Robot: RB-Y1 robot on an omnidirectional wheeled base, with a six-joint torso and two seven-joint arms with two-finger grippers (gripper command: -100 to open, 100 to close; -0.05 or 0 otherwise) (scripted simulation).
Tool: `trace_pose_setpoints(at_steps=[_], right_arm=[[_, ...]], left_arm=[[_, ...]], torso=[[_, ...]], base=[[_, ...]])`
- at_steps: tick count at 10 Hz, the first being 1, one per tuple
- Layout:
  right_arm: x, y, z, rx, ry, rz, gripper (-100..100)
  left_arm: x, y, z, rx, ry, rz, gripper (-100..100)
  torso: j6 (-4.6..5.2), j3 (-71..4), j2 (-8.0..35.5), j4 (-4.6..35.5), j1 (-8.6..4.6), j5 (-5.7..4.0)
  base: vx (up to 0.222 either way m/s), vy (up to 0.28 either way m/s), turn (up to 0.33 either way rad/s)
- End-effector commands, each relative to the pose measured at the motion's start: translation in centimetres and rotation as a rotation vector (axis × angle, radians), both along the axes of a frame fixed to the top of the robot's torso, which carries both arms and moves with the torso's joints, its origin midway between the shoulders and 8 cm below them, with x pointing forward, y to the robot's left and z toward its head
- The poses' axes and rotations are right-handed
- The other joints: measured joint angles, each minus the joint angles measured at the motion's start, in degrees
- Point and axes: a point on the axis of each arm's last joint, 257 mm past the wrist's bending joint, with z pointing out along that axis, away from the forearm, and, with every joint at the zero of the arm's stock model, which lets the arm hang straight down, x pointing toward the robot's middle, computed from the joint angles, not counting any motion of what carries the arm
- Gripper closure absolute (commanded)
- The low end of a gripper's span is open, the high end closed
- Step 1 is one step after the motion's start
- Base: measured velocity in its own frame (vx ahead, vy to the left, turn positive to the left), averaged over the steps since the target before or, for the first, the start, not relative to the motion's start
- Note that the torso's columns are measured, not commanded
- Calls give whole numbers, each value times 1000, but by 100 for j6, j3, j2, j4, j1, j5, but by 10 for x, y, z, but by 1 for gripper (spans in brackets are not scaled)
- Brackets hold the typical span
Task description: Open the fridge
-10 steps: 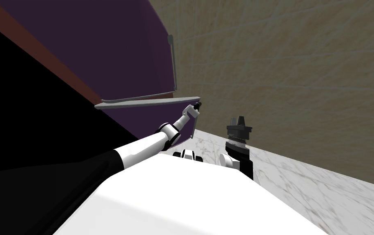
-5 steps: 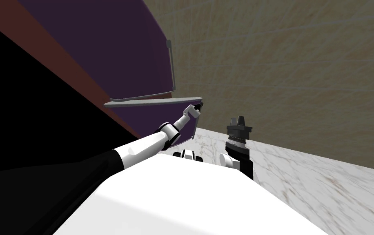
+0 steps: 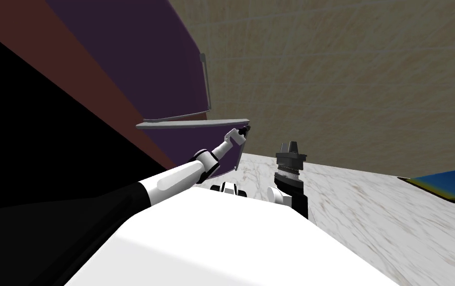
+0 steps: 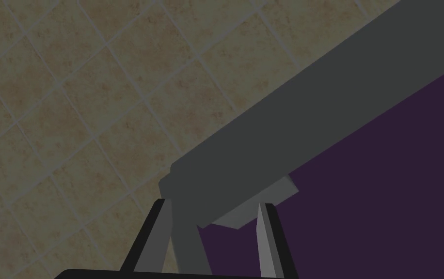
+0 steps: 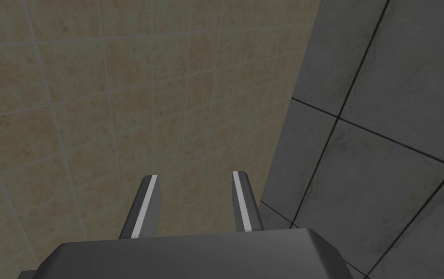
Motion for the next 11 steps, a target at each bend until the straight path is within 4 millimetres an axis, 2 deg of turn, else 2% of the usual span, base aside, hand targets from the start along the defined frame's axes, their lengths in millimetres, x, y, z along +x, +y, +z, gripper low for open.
trace_pose_setpoints(at_steps=[1,6,7,8,11], right_arm=[[0,0,0,0,0,0,0],[0,0,0,0,0,0,0],[0,0,0,0,0,0,0],[0,0,0,0,0,0,0],[0,0,0,0,0,0,0]], left_arm=[[-3,-6,17,-2,0,0,-100],[-11,-19,50,-3,0,-2,-100],[-12,-17,46,-3,1,-2,-100],[-12,-17,46,-3,2,-2,0],[-12,-17,46,-3,2,-2,0]], torso=[[-13,-20,-35,10,-9,1],[-13,29,45,49,17,11],[-14,29,45,49,17,11],[-14,25,39,45,12,10],[-11,17,27,40,9,8]], base=[[32,13,48],[42,16,8],[7,11,-3],[0,0,0],[0,0,0]])
